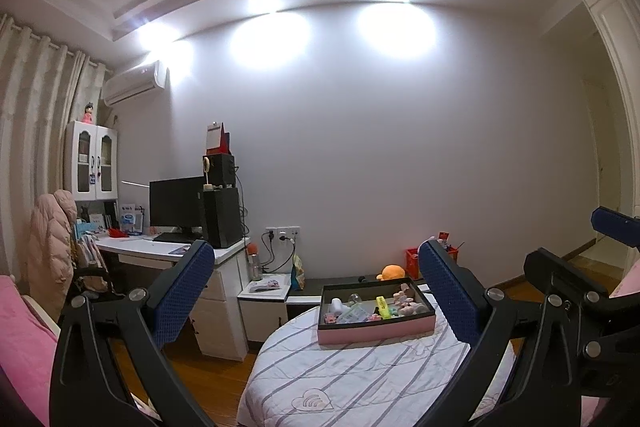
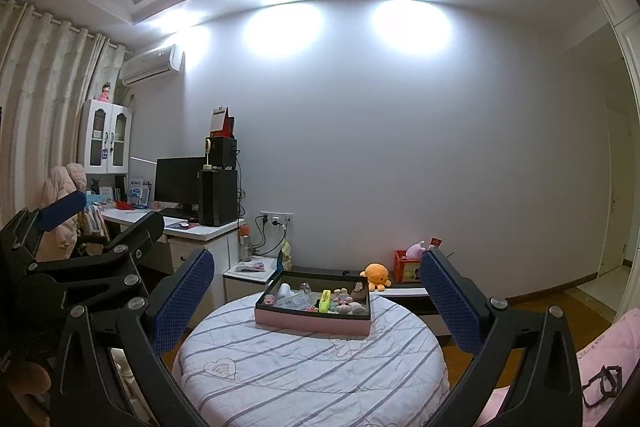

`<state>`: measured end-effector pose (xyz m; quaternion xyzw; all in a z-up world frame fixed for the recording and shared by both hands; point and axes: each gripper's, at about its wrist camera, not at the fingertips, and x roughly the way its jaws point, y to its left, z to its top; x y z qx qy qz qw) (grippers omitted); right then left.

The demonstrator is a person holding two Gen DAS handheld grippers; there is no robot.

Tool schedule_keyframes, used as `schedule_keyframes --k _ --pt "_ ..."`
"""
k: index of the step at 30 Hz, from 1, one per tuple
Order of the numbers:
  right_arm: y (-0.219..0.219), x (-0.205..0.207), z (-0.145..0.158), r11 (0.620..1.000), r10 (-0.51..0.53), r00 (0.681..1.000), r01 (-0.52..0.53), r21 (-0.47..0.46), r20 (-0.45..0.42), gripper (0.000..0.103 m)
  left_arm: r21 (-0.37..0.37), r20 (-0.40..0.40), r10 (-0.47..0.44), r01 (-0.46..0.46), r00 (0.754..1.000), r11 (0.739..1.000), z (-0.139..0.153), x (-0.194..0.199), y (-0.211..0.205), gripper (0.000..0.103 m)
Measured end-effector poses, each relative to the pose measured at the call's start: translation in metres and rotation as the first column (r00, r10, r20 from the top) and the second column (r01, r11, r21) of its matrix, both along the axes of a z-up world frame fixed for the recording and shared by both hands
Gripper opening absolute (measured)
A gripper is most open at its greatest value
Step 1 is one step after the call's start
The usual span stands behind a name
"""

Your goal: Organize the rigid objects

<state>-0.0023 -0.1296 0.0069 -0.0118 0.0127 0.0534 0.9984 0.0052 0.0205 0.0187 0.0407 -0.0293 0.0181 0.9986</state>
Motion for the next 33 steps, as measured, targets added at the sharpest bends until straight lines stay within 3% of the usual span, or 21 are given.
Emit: schedule_keyframes --k 33 --pt "0.0002 -0.0064 0.0048 1.000 -0.009 1.000 0.009 -0.004 0.007 0.103 -0.021 -0.001 -0.010 0.010 1.000 1.000 0.0011 -0.0037 0.0004 0.103"
